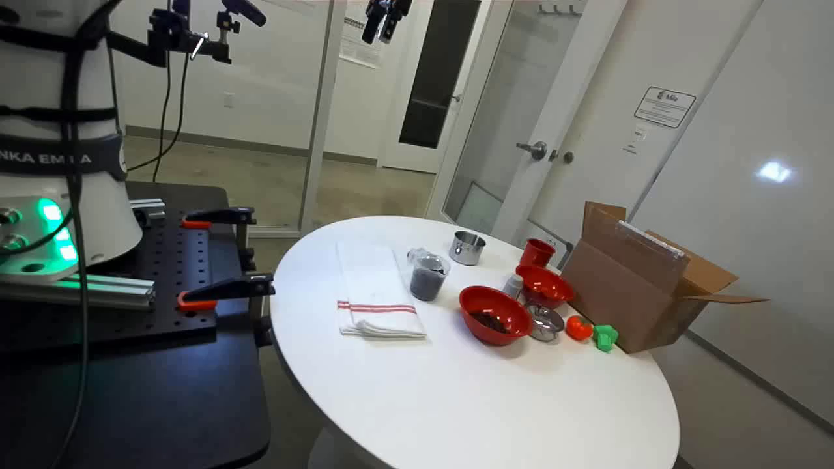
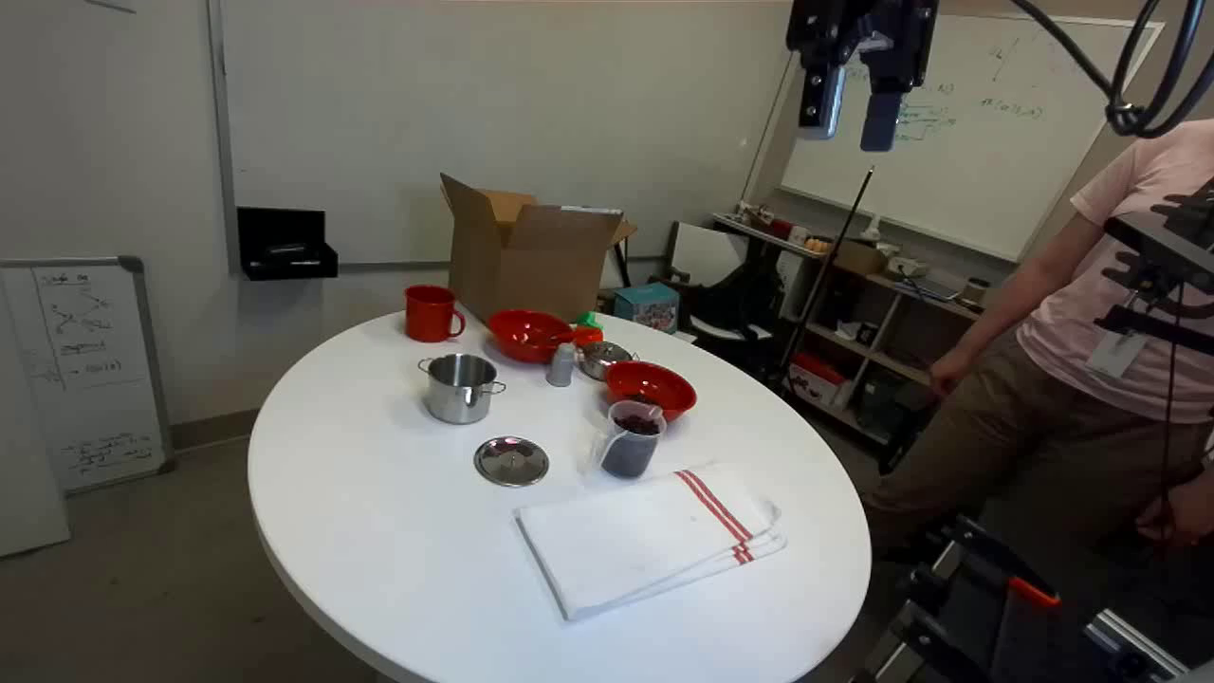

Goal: Pour some of the things in the jug into the bowl

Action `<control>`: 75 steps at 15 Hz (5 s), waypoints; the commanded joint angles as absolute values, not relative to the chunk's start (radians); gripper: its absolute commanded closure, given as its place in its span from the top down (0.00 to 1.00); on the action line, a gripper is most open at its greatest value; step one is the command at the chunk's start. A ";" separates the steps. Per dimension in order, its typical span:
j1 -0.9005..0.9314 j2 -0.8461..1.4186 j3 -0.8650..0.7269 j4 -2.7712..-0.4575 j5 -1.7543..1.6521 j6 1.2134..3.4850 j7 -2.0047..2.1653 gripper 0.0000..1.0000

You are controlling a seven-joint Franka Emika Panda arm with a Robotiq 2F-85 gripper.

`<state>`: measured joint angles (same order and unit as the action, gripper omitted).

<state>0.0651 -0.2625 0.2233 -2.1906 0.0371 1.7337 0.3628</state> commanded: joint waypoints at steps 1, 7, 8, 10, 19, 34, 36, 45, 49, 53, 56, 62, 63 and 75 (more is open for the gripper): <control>0.081 -0.261 0.209 -2.189 0.033 1.732 0.366 1.00; 0.081 -0.261 0.209 -2.189 0.033 1.732 0.366 1.00; 0.081 -0.261 0.209 -2.189 0.033 1.732 0.366 1.00; 0.048 -0.193 0.219 -2.157 -0.023 1.761 0.500 1.00; 0.038 0.123 0.122 -2.114 -0.076 2.046 0.924 1.00; 0.093 0.499 -0.046 -2.039 0.102 2.389 1.495 1.00; 0.083 0.466 -0.043 -2.076 0.085 2.372 1.453 1.00; 0.107 0.541 -0.049 -2.033 0.101 2.398 1.549 1.00; 0.117 0.580 -0.067 -2.016 0.095 2.427 1.593 1.00; 0.135 0.646 -0.090 -1.974 0.081 2.474 1.647 1.00; 0.143 0.694 -0.086 -1.913 0.080 2.453 1.641 1.00; 0.193 0.779 -0.092 -1.757 0.050 2.420 1.635 1.00; 0.196 0.795 -0.091 -1.737 0.051 2.410 1.633 1.00; 0.184 0.889 -0.107 -1.656 0.071 2.336 1.635 0.69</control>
